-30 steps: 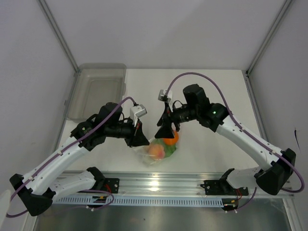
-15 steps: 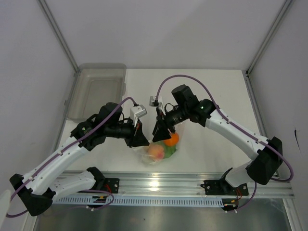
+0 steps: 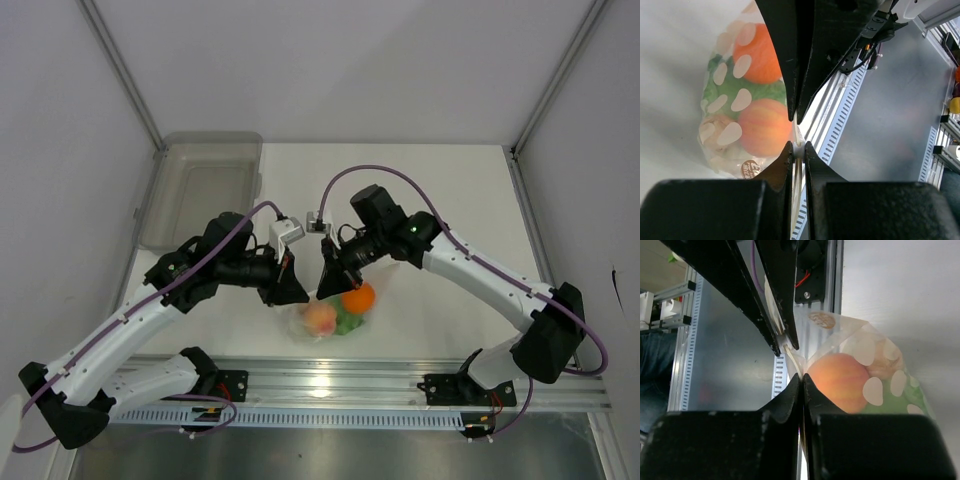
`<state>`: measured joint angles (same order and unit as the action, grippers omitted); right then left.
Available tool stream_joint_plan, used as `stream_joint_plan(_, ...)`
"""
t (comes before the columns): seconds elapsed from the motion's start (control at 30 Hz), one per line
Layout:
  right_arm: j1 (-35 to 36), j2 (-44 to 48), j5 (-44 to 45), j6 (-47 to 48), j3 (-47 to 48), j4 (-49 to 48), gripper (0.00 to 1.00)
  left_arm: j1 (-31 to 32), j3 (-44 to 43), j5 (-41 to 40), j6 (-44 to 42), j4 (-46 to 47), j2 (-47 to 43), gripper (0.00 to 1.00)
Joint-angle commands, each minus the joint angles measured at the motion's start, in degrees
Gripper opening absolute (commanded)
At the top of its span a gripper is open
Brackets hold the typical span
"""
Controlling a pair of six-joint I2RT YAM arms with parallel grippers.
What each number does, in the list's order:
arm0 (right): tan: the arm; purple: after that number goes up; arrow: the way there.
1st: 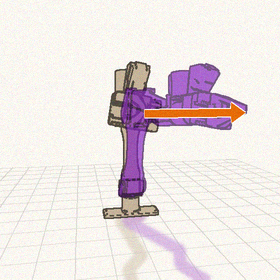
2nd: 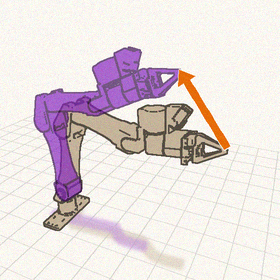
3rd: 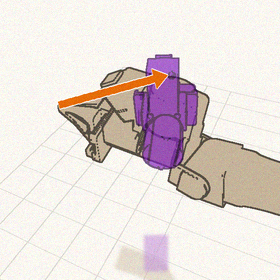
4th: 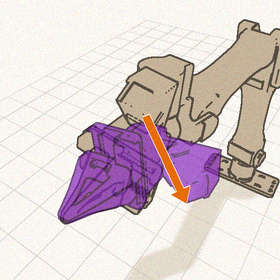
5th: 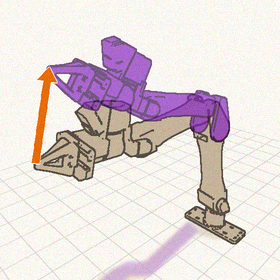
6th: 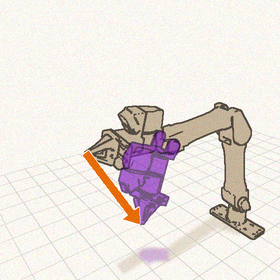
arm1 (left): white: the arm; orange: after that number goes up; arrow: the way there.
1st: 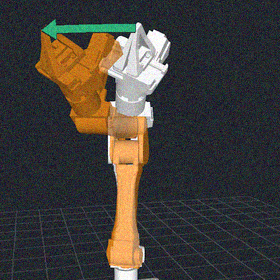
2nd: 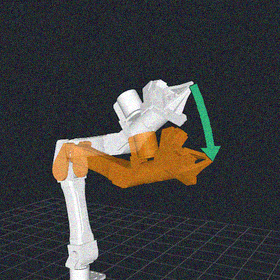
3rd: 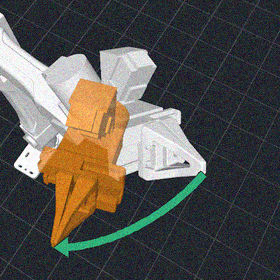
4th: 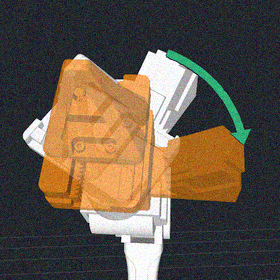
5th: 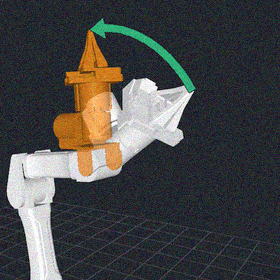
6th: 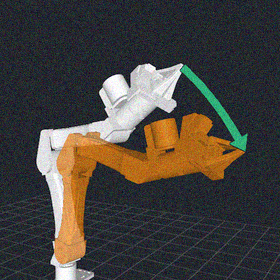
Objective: Place the food in the zip-top bag and seal the zipper
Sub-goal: Zip the zipper food storage bag at the center of the board.
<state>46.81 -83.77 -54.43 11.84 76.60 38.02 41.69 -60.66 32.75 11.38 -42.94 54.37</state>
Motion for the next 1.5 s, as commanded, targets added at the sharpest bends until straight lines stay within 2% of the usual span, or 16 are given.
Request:
stream_joint_plan(0.0,0.5,1.7,1.2,-1.8,-1.1,-2.0,0.0,-0.5,-2.5,-0.4,-1.2,1.5,-0.8,0.0)
stream_joint_plan(0.2,-0.4,5.8,6.4,-5.6,-5.8,-7.4,0.0,-0.5,-1.8,-2.9,-0.8,0.6,-1.4,0.01)
stream_joint_plan(0.4,-2.7,10.4,9.7,-6.4,-9.5,-7.9,0.0,-0.6,-0.7,-4.7,-0.6,0.2,-2.0,0.02)
stream_joint_plan(0.63,-6.7,16.3,10.1,-8.8,-13.8,-10.1,0.0,-0.7,-1.1,-8.0,-0.8,-2.0,-2.7,0.01)
stream_joint_plan(0.93,-6.2,19.9,12.5,-11.3,-14.5,-8.7,0.0,-1.4,0.2,-12.7,0.2,-2.0,-4.0,0.01)
stream_joint_plan(1.13,-3.5,19.3,16.5,-14.4,-16.1,-11.3,0.0,-1.4,1.9,-11.3,1.4,1.4,-4.8,0.47)
stream_joint_plan(1.17,-3.3,19.1,16.9,-14.8,-16.8,-11.9,0.0,-1.4,1.8,-11.7,1.5,2.8,-5.7,0.62)
stream_joint_plan(1.2,-3.1,18.8,17.3,-15.2,-17.2,-12.5,0.0,-1.4,2.0,-12.9,1.9,3.1,-5.9,0.71)
stream_joint_plan(1.23,-3.0,18.6,18.0,-16.2,-17.4,-13.7,0.0,-1.4,1.5,-13.9,2.2,3.4,-6.2,0.93)
stream_joint_plan(1.27,-3.0,18.5,18.9,-16.6,-18.0,-14.4,0.0,-1.4,1.3,-15.2,2.3,3.6,-6.6,0.99)
stream_joint_plan(1.4,-3.3,16.3,23.0,-16.4,-16.7,-14.9,0.0,-1.4,0.3,-26.7,4.6,4.6,-9.0,1.0)
stream_joint_plan(1.47,-4.2,13.8,25.6,-15.1,-14.0,-14.4,0.0,-1.4,0.7,-28.4,5.1,5.7,-10.3,0.99)
